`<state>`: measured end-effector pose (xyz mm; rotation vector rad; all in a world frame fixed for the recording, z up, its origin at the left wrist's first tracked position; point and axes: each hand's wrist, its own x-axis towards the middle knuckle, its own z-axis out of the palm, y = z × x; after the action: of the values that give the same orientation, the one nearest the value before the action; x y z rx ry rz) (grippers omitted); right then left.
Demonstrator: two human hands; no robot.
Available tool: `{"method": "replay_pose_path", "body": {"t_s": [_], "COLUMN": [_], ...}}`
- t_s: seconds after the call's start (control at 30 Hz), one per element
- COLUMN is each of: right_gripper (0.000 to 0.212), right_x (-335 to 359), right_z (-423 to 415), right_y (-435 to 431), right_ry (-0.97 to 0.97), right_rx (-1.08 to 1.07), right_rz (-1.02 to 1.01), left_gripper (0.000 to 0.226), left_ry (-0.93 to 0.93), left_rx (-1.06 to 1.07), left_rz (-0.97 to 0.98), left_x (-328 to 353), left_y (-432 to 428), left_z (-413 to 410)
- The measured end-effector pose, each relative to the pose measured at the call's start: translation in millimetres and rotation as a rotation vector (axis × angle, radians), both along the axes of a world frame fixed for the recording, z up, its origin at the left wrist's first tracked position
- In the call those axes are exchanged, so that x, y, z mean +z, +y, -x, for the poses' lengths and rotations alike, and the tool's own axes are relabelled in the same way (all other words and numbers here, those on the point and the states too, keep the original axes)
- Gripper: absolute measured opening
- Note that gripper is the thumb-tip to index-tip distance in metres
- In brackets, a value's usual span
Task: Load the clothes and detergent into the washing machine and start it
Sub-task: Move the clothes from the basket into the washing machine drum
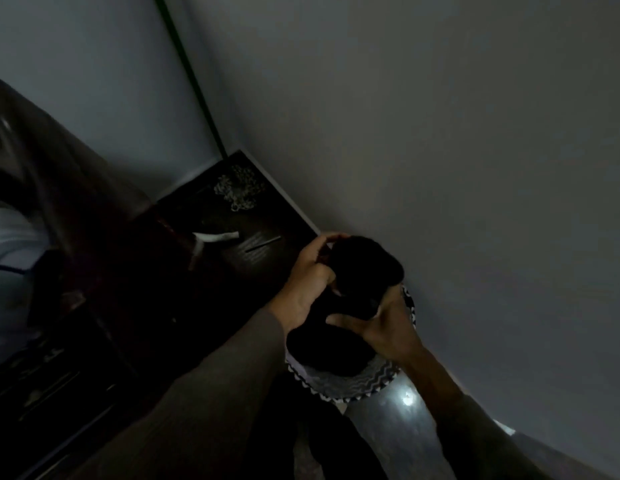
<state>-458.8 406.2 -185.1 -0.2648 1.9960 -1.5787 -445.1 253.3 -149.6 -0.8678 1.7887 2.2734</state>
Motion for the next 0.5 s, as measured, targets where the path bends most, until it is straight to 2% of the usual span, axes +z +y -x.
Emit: {"method": "replay_pose_path", "body": {"t_s": [0.13, 0.23, 0.3, 0.43, 0.5], "right_gripper": [0.085, 0.079, 0.072, 0.068, 0.071], "right_x": [53.0, 90.7, 122.1, 187.2, 222.0], "right_z": [15.6, 19.1, 17.5, 13.8, 5.2], "right_y": [-5.0, -8.4, -12.1, -27.0, -39.4], "right_ry": [0.123, 0.155, 0.249, 0.389, 0.435], "right_rx": [0.002, -0.063, -0.104, -0.144, -0.104], "right_rz": [-0.002, 0.012, 0.024, 0.057, 0.082], "left_gripper": [0.065, 0.069, 0.087, 0.135, 0.153], "left_ry": [0.08, 0.165, 0.251, 0.393, 0.43], "left_rx": [-0.115, -0.188, -0.219, -0.336, -0.314], "left_rz": [0.102, 0.32, 0.493, 0.594, 0.619], "left_x": [60.2, 94.5, 114.2, 150.0, 163.9], "left_y": [-6.8, -15.3, -23.7, -30.4, -30.8], "left_z": [-5.3, -18.0, -36.3, -76.0, -84.1]}}
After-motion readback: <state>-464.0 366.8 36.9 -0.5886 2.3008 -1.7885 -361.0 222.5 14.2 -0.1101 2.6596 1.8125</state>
